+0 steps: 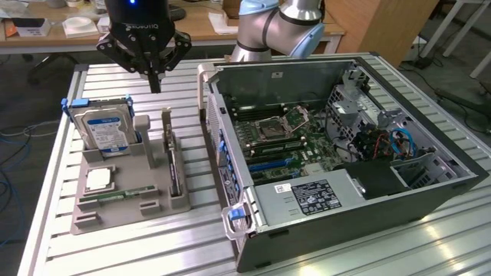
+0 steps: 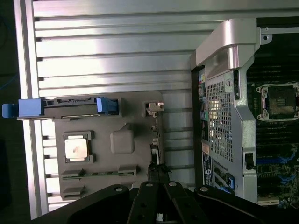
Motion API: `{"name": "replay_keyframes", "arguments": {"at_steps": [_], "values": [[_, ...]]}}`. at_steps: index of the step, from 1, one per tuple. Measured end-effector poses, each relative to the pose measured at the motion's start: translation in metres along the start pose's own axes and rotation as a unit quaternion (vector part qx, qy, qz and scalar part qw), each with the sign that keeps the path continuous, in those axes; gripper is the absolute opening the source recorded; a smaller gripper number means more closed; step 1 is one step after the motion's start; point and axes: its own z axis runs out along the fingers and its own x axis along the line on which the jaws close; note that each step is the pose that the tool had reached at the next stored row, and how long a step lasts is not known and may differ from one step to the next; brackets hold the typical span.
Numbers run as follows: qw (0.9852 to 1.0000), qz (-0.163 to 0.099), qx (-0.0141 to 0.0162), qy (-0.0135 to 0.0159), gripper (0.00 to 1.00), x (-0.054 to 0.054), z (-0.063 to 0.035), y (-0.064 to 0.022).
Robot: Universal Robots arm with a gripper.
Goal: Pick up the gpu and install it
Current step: 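Pick up the gpu and move the gpu toward the slot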
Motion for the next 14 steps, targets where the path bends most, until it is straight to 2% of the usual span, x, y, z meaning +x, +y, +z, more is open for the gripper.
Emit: {"name": "replay_keyframes", "arguments": {"at_steps": [1,3,4,7,8,11,12,13,14], "values": [[1.0,0.0,0.0,0.0,0.11,0.0,0.0,0.0],[1.0,0.0,0.0,0.0,0.23,0.0,0.0,0.0],[1.0,0.0,0.0,0.0,0.23,0.0,0.0,0.0],[1.0,0.0,0.0,0.0,0.41,0.0001,0.0,0.0],[1.0,0.0,0.0,0.0,0.41,0.0001,0.0,0.0],[1.0,0.0,0.0,0.0,0.53,0.0006,0.0,-0.0001],[1.0,0.0,0.0,0.0,0.53,0.0006,0.0,-0.0001],[1.0,-0.001,0.0,0.0,0.59,0.0009,0.0,-0.0002],[1.0,-0.004,-0.0001,0.0001,0.59,0.0013,0.0001,-0.0003]]}}
